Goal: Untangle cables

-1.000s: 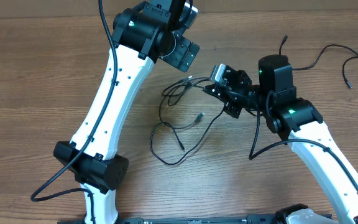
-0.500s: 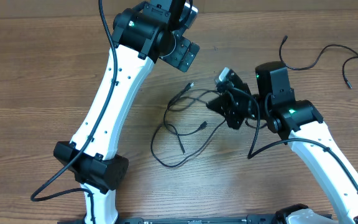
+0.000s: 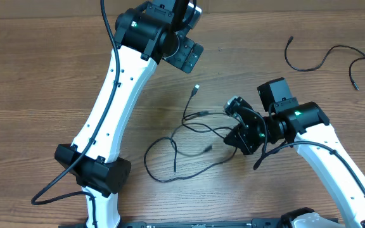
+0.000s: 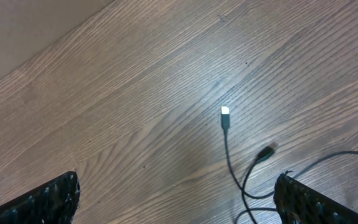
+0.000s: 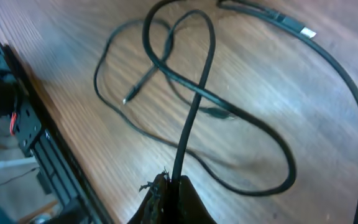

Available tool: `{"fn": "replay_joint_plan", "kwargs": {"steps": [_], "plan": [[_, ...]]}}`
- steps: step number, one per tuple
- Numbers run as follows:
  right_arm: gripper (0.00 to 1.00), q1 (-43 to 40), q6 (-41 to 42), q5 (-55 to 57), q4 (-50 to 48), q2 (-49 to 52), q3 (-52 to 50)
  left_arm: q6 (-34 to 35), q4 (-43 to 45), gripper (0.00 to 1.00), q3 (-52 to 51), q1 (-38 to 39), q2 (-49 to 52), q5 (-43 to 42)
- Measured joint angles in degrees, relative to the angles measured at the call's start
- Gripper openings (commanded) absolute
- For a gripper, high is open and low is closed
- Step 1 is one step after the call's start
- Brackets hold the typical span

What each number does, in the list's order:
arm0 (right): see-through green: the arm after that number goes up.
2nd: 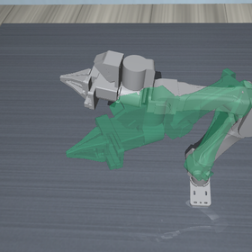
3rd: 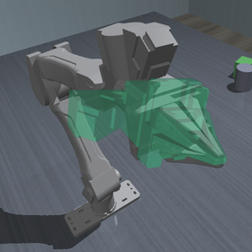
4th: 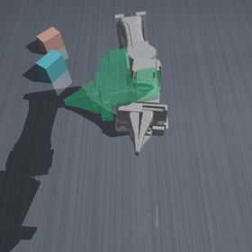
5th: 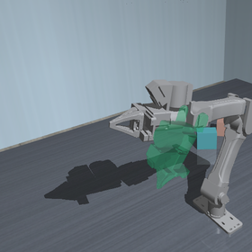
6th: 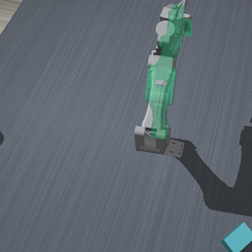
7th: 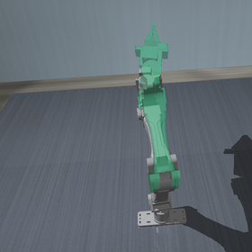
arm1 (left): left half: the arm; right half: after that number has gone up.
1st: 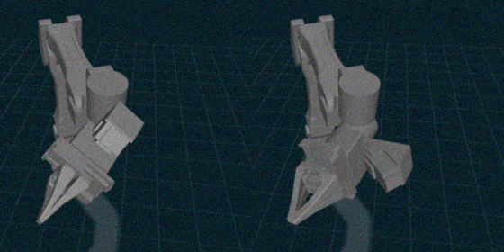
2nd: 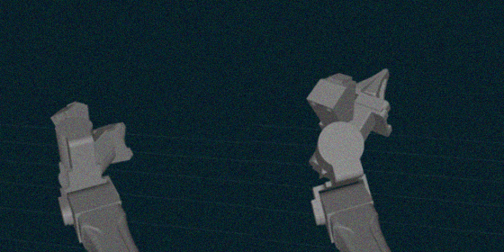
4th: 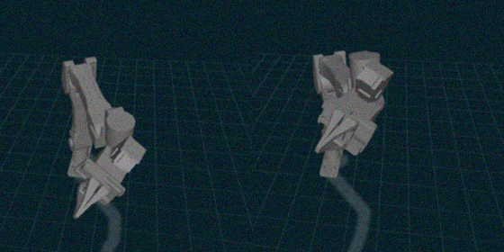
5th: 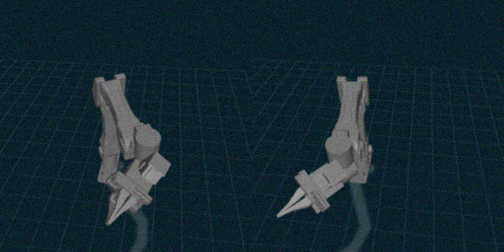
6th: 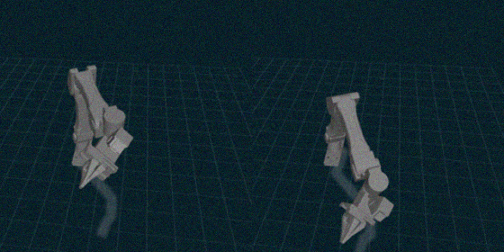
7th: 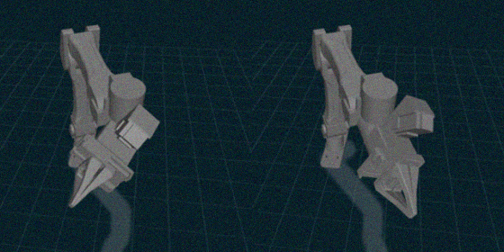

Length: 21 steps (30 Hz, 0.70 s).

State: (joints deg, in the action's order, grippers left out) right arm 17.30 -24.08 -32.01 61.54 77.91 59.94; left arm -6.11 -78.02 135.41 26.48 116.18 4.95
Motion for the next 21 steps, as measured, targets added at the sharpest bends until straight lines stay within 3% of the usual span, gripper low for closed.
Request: {"fn": "replay_joint_plan", "kwargs": {"steps": [5, 13, 21], "plan": [[0.04, 0.0, -1.4, -1.4, 1.2, 0.0, 0.0, 0.0, 0.0, 1.00, 0.0, 0.0, 0.0, 0.0], [0.04, 0.0, -10.7, -13.2, -0.8, 0.0, 1.1, 0.0, 0.0, 1.00, 0.0, 0.0, 0.0, 0.0], [0.04, 0.0, -12.0, -21.8, -9.2, 0.0, 2.7, 0.0, 0.0, 1.00, 0.0, 0.0, 0.0, 0.0]]}}
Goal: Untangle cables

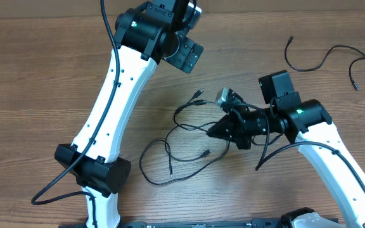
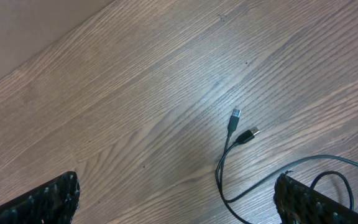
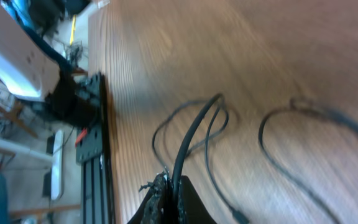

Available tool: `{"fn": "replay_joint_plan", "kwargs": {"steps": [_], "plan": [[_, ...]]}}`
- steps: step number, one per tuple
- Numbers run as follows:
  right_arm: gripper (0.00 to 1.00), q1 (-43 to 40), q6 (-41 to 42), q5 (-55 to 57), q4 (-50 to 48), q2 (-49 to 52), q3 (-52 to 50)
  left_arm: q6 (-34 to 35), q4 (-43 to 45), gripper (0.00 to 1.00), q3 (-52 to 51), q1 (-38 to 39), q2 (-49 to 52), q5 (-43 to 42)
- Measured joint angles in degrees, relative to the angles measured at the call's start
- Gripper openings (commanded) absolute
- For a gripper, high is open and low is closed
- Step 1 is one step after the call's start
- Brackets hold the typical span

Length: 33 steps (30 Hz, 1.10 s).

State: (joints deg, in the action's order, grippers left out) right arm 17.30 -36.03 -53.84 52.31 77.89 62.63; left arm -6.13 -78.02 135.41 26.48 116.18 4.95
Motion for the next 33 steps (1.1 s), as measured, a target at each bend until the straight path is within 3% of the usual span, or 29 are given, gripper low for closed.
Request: {"fn": "replay_joint_plan", "kwargs": {"steps": [5, 14, 22, 33], "plan": [[0.04, 0.0, 9.5, 2.4, -7.6, 0.0, 4.0, 0.0, 0.0, 1.00, 0.0, 0.0, 0.0, 0.0], [0.04, 0.0, 23.9, 14.7, -6.6, 0.0, 18.4, 0.0, 0.0, 0.99, 0.0, 0.0, 0.0, 0.0], [0.04, 0.0, 25.9, 17.3, -5.1, 0.0, 27.6, 0.0, 0.0, 1.00, 0.0, 0.0, 0.0, 0.0], [0.04, 0.0, 26.3, 19.0, -11.4, 0.0, 28.1, 0.0, 0.0, 1.00, 0.0, 0.0, 0.0, 0.0]]}}
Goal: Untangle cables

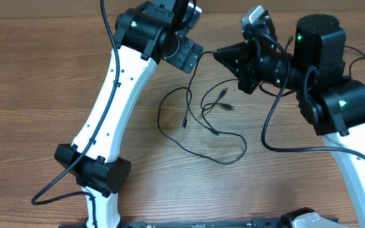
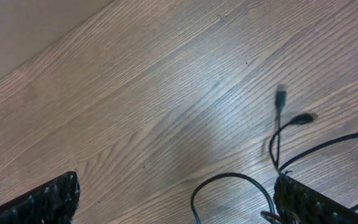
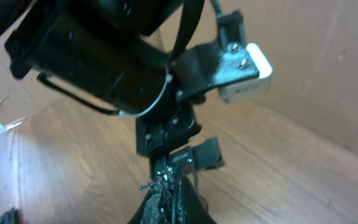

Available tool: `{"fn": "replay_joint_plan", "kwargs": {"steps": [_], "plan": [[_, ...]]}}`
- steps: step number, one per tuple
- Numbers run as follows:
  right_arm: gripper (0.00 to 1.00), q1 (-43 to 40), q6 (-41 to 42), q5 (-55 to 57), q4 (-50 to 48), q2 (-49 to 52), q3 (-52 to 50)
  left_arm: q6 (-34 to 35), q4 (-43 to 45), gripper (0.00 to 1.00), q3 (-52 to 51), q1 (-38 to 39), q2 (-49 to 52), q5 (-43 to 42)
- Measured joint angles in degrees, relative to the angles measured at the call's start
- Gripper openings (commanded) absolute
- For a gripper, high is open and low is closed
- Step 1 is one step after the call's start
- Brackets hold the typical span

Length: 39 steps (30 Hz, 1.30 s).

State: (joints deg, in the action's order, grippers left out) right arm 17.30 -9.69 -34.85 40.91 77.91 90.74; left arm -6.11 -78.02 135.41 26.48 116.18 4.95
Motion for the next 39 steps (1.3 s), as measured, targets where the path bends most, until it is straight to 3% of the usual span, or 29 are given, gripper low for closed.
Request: {"fn": "replay_joint_plan", "kwargs": {"steps": [10, 21, 39], "plan": [[0.04, 0.0, 4.0, 10.7, -11.2, 0.0, 0.0, 0.0, 0.0, 1.00, 0.0, 0.0, 0.0, 0.0], [0.04, 0.0, 5.2, 22.9, -17.0, 0.0, 0.0, 0.0, 0.0, 0.99, 0.0, 0.0, 0.0, 0.0], [0.04, -0.8, 5.2, 24.8, -12.1, 0.0, 0.0, 0.0, 0.3, 1.00, 0.0, 0.0, 0.0, -0.2]]}}
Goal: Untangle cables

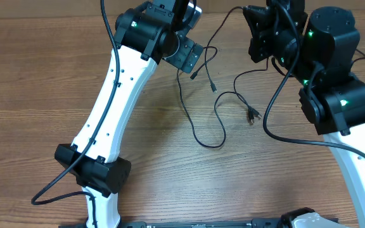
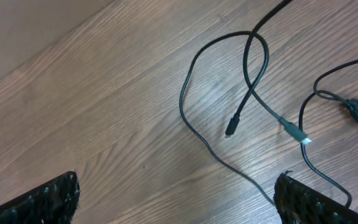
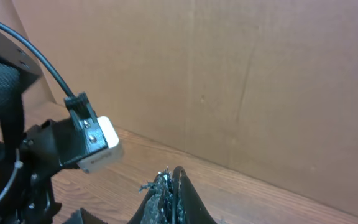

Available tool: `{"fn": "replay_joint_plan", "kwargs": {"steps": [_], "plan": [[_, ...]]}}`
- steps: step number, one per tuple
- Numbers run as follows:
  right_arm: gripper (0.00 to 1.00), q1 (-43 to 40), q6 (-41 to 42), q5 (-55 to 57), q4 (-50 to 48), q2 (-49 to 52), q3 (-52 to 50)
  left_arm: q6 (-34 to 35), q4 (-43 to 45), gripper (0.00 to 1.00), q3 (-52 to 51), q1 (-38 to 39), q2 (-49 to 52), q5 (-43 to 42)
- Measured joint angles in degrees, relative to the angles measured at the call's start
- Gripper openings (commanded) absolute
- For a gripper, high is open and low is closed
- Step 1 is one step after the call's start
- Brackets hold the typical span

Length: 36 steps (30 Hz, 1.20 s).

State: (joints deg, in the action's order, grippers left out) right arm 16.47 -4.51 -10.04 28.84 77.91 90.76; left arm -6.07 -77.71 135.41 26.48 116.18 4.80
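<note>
A tangle of thin black cables (image 1: pixel 215 107) hangs from my right gripper (image 1: pixel 258 33), which is raised high at the back of the wooden table and shut on one strand. The strands trail down to a loop (image 1: pixel 211 136) and a plug (image 1: pixel 252 116) on the table. In the right wrist view the fingers (image 3: pixel 166 186) are pressed together on the cable. My left gripper (image 1: pixel 185 57) hovers open above the table's back left. Its view shows a cable loop (image 2: pixel 229 74), a small connector (image 2: pixel 230 130) and a USB plug (image 2: pixel 298 133) between its spread fingers (image 2: pixel 45 199).
A cardboard wall (image 3: pixel 260 74) stands behind the table. Another black cable shows at the far right, mostly hidden by my right arm. My left arm's white link (image 1: pixel 109 107) slants across the left half of the table.
My right gripper, still shut on the cable, is now further back and to the right. The cables have shifted the same way and hang in longer strands. The left arm has not moved.
My right gripper was shut on a strand low at the tangled heap in the table's middle. Then it was a little left with the heap shifted. Later it was high near the back, and now higher, with the heap drawn out into looser strands.
</note>
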Motion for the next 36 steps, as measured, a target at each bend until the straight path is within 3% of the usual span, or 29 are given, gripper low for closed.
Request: {"fn": "replay_joint_plan", "kwargs": {"steps": [5, 14, 20, 36], "plan": [[0.04, -0.8, 0.0, 0.0, 0.4, 0.0, 0.0, 1.1, 2.6, 1.00, 0.0, 0.0, 0.0, -5.3], [0.04, -1.2, 0.0, -1.7, 0.8, 0.0, 0.0, 1.2, 7.1, 0.99, 0.0, -0.1, 4.0, -25.4], [0.04, -1.2, 0.0, -4.8, 0.9, 0.0, 0.0, -5.3, 7.1, 1.00, -0.1, -1.6, 10.2, -38.3], [0.04, -4.4, 0.3, -13.9, 3.0, 0.0, 0.0, -12.2, 10.8, 1.00, -0.4, -5.2, 11.0, -42.2]]}}
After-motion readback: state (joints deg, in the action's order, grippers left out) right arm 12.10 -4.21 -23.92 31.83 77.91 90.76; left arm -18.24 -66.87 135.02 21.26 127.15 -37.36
